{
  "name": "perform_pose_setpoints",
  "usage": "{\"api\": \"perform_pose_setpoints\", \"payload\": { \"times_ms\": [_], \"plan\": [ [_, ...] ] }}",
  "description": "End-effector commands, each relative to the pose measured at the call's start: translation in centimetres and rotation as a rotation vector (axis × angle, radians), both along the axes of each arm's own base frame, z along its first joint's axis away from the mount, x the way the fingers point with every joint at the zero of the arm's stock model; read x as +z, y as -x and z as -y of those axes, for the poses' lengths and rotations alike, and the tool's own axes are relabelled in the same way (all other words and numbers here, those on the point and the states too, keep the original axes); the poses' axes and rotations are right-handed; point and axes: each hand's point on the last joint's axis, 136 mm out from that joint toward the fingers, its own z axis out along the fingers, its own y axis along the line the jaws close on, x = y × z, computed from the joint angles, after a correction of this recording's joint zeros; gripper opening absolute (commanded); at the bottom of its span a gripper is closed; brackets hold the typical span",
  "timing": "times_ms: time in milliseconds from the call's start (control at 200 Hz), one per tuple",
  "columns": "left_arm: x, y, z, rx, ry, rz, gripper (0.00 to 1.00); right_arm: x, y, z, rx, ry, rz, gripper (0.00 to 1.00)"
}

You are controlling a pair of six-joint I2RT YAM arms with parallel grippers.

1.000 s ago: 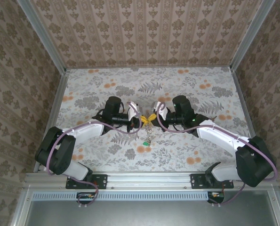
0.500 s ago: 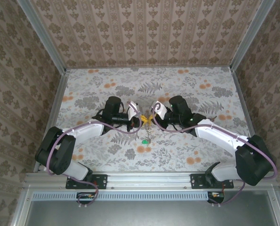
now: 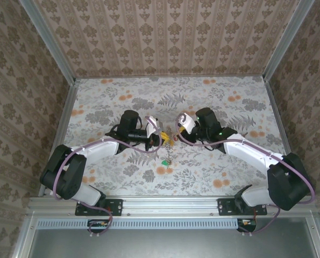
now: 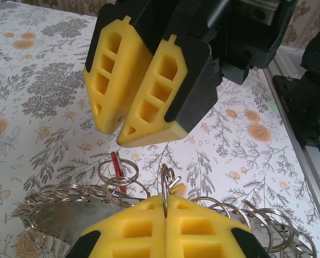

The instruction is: Put the keys on the keyring

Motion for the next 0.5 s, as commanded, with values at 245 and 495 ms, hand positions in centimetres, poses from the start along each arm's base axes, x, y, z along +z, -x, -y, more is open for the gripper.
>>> {"api": "perform_pose_setpoints", "payload": {
  "times_ms": [245, 495],
  "plan": [
    [3.0, 0.3, 0.8, -0.063, 0.075, 0.059, 0.0, 3.1, 4.0, -0.1, 0.175, -0.095, 0.118, 0.39],
    [3.7, 1.1, 1.0, -0.113, 0.082, 0.041, 0.0, 4.1, 4.5, -1.8, 0.297, -0.122, 0.124, 0.32]
  ]
}}
